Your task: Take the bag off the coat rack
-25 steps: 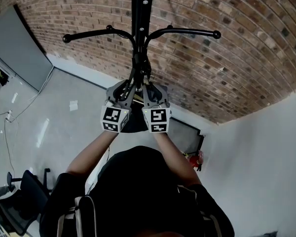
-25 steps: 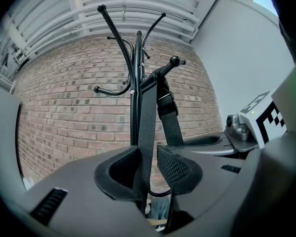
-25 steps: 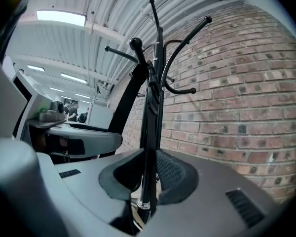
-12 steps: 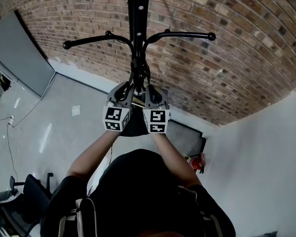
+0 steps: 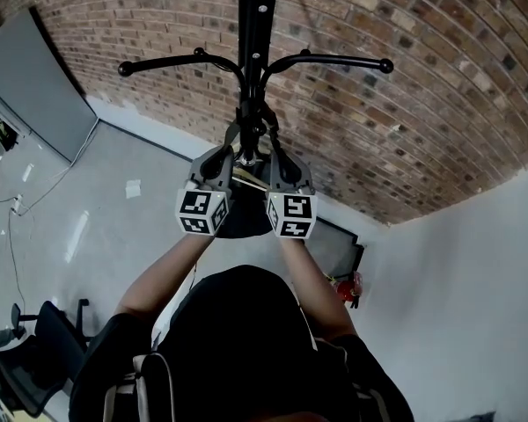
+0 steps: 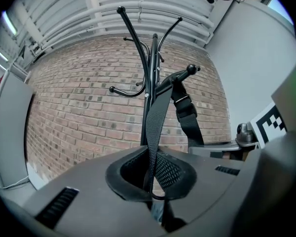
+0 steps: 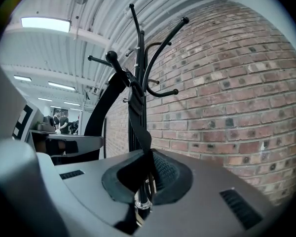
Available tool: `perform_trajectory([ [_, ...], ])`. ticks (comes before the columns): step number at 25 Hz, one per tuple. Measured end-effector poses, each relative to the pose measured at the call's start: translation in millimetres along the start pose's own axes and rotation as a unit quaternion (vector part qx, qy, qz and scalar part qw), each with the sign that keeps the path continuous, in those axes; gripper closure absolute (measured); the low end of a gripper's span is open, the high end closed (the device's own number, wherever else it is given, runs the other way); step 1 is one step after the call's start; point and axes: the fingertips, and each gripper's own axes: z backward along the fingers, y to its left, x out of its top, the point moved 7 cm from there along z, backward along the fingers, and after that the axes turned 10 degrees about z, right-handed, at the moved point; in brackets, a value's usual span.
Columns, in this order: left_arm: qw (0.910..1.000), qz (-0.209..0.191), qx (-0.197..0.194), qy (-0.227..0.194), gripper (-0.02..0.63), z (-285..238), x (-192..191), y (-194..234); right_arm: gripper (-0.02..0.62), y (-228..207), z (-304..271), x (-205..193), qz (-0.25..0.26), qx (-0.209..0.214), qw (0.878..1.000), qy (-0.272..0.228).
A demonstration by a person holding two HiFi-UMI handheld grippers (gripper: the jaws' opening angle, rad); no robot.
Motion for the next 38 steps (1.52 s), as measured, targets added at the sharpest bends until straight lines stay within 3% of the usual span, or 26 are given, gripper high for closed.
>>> perform_trajectory([
  [11,0.999,0.017,-0.015,-0.037,0.584,20,32,-12,0.574,-18,26,41,-0.01,-0.025,0.998,-0.054],
  [18,0.9962,0.024,-0.035,-0.076,0.584,43,67,-23,0.574,-35,58,69,-0.048,-0.056,0.993,-0.097],
  [29,0.9896,0.041,-0.054,-0.127,0.586,79,102,-36,0.574,-42,101,104,-0.073,-0.084,0.981,-0.156],
  [38,0.9818,0.072,-0.056,-0.167,0.585,115,125,-39,0.574,-39,140,124,-0.063,-0.1,0.974,-0.192],
])
